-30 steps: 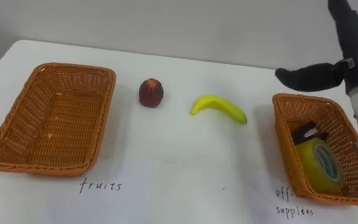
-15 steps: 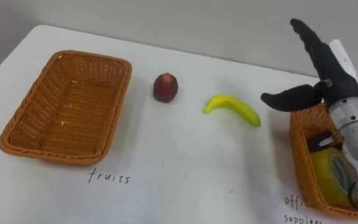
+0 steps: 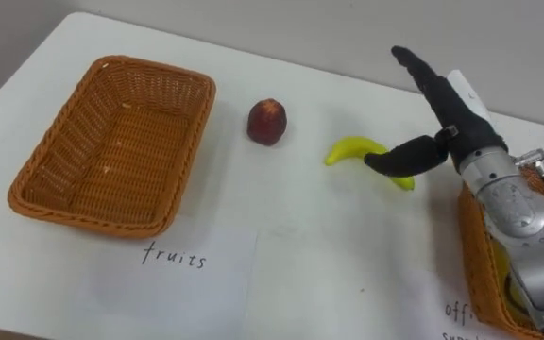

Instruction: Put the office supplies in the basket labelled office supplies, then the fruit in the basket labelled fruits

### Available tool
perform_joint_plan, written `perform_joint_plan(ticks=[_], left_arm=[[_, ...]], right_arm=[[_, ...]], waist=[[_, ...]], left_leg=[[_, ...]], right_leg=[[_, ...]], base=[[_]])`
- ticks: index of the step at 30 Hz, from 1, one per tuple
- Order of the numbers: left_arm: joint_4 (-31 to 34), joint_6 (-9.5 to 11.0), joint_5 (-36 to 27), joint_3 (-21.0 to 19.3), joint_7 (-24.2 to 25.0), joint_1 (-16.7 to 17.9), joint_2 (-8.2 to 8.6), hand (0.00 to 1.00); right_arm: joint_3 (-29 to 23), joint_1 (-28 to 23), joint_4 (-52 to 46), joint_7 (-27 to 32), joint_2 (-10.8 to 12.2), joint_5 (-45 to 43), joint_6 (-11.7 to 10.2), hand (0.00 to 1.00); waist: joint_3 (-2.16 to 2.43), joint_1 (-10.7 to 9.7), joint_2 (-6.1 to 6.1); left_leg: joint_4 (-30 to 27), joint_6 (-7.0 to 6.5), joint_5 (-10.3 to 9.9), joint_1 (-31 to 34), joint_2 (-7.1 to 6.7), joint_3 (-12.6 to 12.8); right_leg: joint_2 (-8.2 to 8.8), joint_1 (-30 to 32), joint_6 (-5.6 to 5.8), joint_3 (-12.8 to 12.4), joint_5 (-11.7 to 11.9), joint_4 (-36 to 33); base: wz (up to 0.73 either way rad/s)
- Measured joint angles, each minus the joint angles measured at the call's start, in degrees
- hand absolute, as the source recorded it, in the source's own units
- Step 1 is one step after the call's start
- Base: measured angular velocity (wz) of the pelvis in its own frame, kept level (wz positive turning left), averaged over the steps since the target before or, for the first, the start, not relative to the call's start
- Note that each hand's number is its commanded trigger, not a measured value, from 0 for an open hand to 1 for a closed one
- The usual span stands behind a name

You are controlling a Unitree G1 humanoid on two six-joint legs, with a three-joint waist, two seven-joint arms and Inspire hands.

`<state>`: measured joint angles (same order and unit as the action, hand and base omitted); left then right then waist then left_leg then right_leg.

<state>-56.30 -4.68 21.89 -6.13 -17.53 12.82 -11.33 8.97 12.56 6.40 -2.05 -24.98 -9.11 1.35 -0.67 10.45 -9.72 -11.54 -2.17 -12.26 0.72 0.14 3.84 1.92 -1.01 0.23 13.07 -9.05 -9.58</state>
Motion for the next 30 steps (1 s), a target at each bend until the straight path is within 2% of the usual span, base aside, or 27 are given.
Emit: perform_joint_plan(ticks=[5,9,16,25,30], left_arm=[[-0.91,-0.03,-0.03,0.36,-0.19,-0.18,-0.52,0.0],[-1.0,-0.02,0.03,0.62,-0.93,-0.9,-0.58,0.0],[-1.06,-0.02,0.05,0.63,-1.02,-1.02,-0.78,0.0],[-0.99,-0.09,0.14,0.64,-0.66,-1.01,-0.8,0.0],[-0.95,-0.46,0.13,0.75,0.4,-1.0,-0.89,0.0]], right_arm=[[1.52,2.11,1.76,0.02,0.02,-0.6,-0.01,0.0],[1.59,2.6,2.0,0.02,0.02,-1.18,0.0,0.0],[3.57,2.6,1.99,-0.8,0.01,-2.66,0.0,0.0],[3.65,2.6,2.19,-1.97,0.01,-3.71,0.13,0.0],[4.45,2.66,3.31,-2.44,0.01,-5.75,1.34,0.0]], waist=[[-0.05,0.06,-0.28],[0.2,0.82,-0.66],[0.17,0.92,-0.74],[0.09,1.07,-0.98],[0.11,1.16,-1.05]], left_leg=[[0.03,0.0,0.01,-0.01,0.02,0.09],[-0.03,0.03,0.04,0.68,0.03,0.12],[-0.06,0.03,0.04,0.72,0.02,0.09],[-0.07,0.03,0.04,0.79,0.03,0.09],[-0.08,0.03,0.04,0.72,0.03,0.07]], right_leg=[[-0.01,0.11,0.0,-0.11,0.0,0.05],[-0.03,0.81,-0.1,-0.17,0.06,0.03],[-0.01,0.87,-0.1,-0.15,0.06,0.06],[-0.02,0.87,-0.1,-0.04,0.06,0.04],[-0.01,0.87,-0.1,0.25,0.07,0.03]], base=[[0.0],[0.0],[0.0],[0.0],[0.0]])
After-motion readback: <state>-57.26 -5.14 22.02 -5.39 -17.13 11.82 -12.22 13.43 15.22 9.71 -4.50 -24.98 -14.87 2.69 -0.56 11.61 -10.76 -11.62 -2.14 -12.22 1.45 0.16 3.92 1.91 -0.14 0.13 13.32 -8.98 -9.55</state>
